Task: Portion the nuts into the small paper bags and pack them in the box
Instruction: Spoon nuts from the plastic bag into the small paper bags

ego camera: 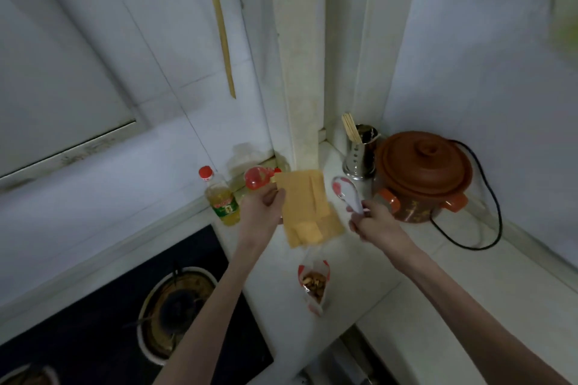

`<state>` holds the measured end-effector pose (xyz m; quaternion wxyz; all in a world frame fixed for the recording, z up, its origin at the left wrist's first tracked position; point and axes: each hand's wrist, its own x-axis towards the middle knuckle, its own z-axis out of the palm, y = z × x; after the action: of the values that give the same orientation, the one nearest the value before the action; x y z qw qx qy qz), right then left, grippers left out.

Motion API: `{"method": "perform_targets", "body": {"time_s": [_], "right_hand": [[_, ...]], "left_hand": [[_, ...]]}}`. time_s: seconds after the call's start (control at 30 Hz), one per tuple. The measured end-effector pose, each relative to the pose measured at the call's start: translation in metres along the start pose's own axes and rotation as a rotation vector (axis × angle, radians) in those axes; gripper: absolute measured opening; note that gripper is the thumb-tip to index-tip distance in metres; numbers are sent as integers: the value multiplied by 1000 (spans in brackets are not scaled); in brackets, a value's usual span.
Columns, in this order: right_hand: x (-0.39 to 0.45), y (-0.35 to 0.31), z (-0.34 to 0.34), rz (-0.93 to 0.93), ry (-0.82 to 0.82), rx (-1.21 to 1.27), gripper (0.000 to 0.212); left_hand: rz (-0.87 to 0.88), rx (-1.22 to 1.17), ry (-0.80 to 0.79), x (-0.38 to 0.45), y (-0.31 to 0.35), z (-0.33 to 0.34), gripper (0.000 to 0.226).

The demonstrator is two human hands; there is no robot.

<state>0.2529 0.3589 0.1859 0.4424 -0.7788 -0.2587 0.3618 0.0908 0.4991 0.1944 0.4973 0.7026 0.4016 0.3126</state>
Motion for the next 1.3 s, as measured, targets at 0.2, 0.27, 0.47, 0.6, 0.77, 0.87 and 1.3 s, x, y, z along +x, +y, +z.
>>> {"method": "perform_targets", "body": {"time_s": [0.2,0.27,0.47,0.6,0.77,0.87,1.3], "right_hand": [[-1,-59,5,-124,-130,29,30],[-5,-68,7,-148,-124,25,35],[-8,-74,-5,-207,-78,54,24],[-9,-73,-15,-248,-52,23,21],[-9,-72,-26,-265,-76,40,18],[-12,-72,-30,-260,-89,90,12],[-32,-78,-16,-307,35,59,28]], "left_hand": [[96,8,-1,-13,43,31,22],[111,30,-11,-13,53,35,27],[69,-144,-160,-17,68,35,36],[110,-157,-223,-18,73,38,36],[41,-250,-168,-14,76,43,26],[2,-262,-161,-14,76,47,21],[116,-182,-207,-21,70,36,32]]}}
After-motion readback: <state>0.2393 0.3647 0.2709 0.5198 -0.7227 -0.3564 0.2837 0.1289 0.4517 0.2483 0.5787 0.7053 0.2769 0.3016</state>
